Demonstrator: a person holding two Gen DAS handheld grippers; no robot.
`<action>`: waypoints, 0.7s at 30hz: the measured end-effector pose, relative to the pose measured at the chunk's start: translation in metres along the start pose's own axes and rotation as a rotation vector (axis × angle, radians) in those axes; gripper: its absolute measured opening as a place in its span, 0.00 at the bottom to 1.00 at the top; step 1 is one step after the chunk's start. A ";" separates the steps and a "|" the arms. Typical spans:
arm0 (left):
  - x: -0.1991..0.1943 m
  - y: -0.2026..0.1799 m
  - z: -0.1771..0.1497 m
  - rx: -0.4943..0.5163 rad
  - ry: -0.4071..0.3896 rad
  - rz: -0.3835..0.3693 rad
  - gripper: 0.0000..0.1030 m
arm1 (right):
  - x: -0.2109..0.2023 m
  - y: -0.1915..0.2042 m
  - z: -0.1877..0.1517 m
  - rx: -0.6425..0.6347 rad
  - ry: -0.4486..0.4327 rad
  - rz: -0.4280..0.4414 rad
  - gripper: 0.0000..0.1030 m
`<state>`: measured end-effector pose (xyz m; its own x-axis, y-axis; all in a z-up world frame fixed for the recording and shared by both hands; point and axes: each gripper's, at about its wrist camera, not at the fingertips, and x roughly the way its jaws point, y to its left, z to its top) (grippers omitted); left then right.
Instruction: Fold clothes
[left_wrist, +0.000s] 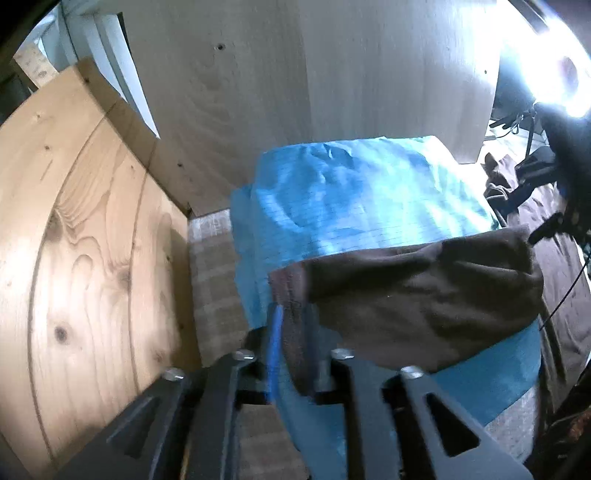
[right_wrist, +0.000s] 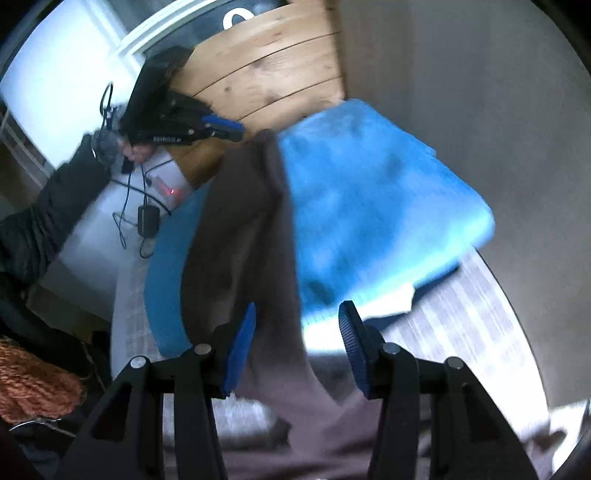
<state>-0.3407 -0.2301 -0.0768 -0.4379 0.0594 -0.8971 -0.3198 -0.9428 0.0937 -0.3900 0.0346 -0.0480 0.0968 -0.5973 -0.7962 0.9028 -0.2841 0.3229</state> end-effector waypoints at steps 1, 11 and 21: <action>0.000 -0.001 0.001 0.007 0.006 0.005 0.29 | 0.008 0.003 0.004 -0.013 0.016 -0.011 0.45; 0.026 -0.016 0.020 0.112 0.024 0.032 0.38 | 0.019 0.010 0.009 -0.051 0.069 -0.014 0.18; 0.047 -0.018 0.027 0.195 0.052 0.021 0.43 | 0.026 0.007 0.009 -0.034 0.067 0.009 0.18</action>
<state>-0.3787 -0.2014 -0.1091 -0.4041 0.0189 -0.9145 -0.4698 -0.8621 0.1898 -0.3849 0.0103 -0.0621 0.1317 -0.5480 -0.8261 0.9153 -0.2528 0.3136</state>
